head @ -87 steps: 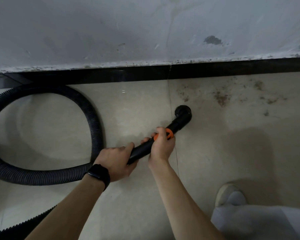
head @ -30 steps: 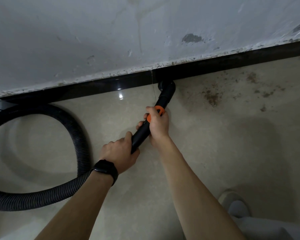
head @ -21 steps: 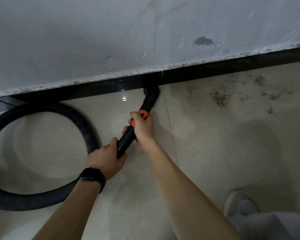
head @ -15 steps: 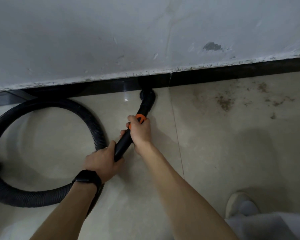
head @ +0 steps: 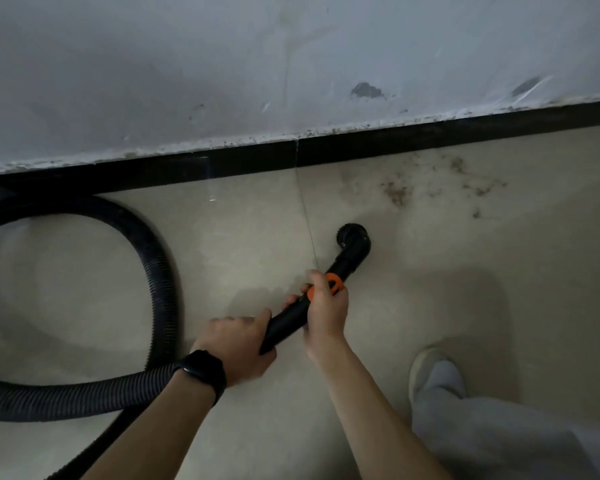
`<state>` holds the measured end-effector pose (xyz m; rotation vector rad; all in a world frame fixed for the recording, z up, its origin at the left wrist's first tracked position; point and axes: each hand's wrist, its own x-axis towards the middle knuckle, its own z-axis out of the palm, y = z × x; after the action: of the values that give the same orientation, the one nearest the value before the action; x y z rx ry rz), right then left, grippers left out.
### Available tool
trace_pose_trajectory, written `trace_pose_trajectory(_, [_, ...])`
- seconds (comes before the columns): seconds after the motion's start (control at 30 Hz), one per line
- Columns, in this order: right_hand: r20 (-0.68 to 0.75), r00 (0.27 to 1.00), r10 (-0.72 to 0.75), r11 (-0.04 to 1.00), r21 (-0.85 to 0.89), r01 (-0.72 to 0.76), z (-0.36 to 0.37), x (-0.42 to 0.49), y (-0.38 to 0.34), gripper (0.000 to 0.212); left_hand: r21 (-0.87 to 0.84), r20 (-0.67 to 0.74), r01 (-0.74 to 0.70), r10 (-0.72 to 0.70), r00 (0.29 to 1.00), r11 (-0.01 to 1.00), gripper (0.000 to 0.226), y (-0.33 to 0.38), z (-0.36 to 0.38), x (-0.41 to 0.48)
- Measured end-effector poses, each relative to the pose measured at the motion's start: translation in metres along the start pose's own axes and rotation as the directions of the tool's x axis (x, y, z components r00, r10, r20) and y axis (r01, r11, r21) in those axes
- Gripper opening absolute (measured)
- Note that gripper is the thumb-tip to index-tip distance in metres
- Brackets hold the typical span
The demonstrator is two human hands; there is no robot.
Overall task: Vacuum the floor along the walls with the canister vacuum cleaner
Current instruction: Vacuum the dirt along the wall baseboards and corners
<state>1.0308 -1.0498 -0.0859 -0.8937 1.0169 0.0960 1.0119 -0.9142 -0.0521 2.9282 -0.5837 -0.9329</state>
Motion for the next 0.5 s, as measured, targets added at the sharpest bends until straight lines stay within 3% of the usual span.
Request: trace_pose_trajectory(0.5, [-0.090,0.994,-0.062,0.996,-0.074,0.055,-0.012,0.005,-0.023,0.010,-0.079,-0.038,-0.097,0.094,0.995,0.992,0.029,0.014,-0.005,0.024])
